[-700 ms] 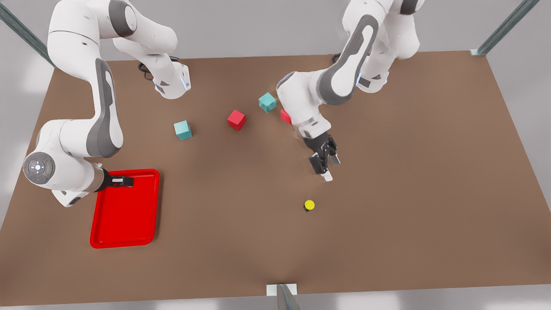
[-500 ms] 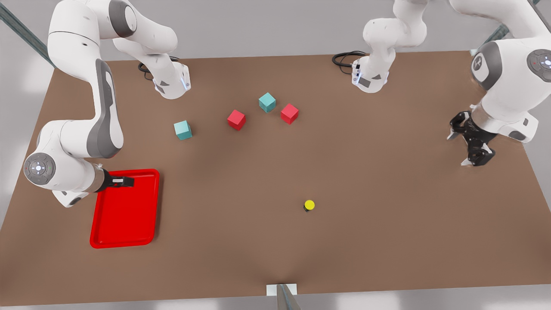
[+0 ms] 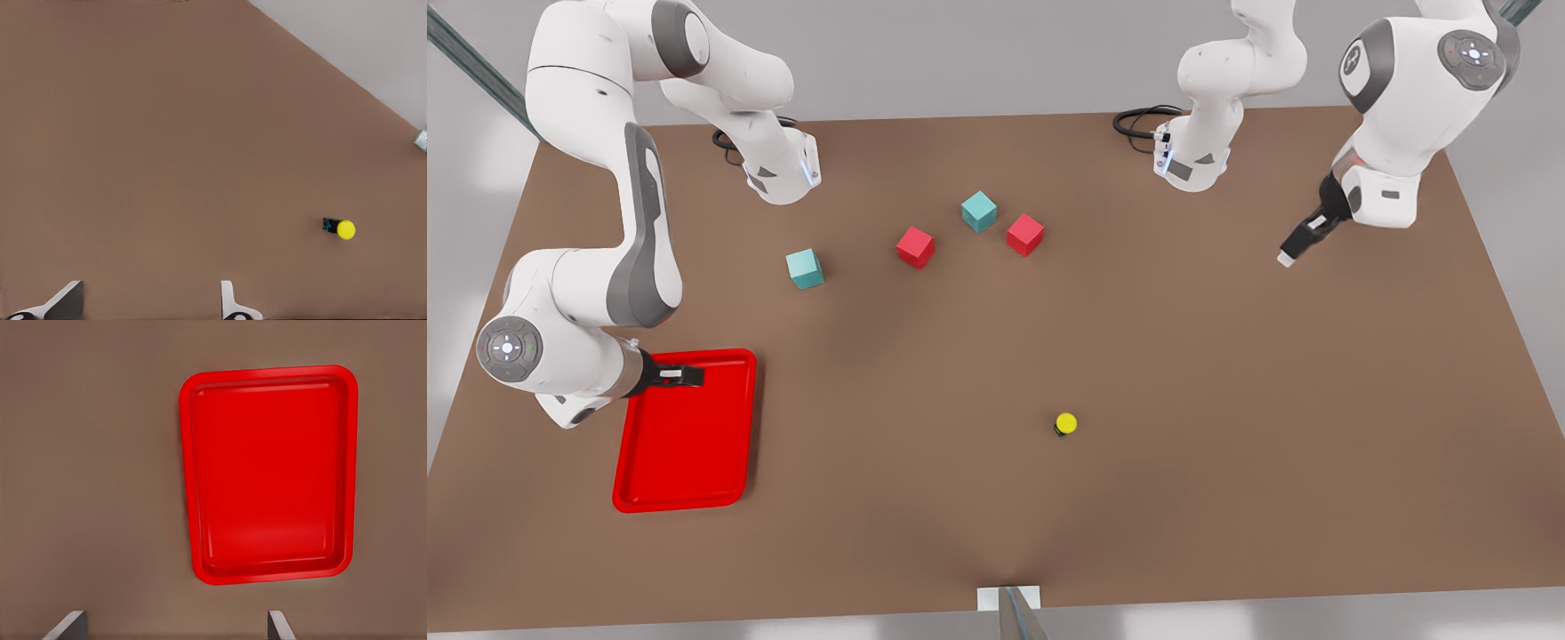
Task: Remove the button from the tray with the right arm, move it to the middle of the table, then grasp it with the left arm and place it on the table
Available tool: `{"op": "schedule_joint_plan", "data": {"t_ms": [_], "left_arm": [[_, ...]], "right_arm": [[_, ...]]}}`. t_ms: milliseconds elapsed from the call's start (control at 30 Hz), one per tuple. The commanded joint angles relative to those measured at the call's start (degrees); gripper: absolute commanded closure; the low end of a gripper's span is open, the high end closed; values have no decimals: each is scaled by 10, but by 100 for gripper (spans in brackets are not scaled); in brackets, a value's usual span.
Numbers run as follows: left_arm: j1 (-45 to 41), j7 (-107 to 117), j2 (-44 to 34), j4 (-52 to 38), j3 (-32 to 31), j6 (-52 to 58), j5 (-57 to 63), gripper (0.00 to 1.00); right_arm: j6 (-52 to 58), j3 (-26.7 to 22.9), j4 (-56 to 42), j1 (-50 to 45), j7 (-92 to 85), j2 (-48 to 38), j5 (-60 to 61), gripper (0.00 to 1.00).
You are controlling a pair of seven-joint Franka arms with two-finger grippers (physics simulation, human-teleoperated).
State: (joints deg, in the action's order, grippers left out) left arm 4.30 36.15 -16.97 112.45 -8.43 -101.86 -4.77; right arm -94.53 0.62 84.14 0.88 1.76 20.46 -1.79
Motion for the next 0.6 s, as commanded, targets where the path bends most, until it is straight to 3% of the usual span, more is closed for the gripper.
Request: {"op": "schedule_joint_plan", "data": {"t_ms": [0, 233, 567], "left_arm": [[0, -422, -1, 0, 0, -1, 3, 0], [0, -422, -1, 0, 0, -2, 3, 0], [0, -422, -3, -1, -2, 0, 4, 0]], "right_arm": [[0, 0, 0, 0, 1, -1, 0, 0], [-20, 0, 2, 1, 1, -13, 0, 0], [-26, 14, 87, -4, 3, -89, 0, 0]]}}
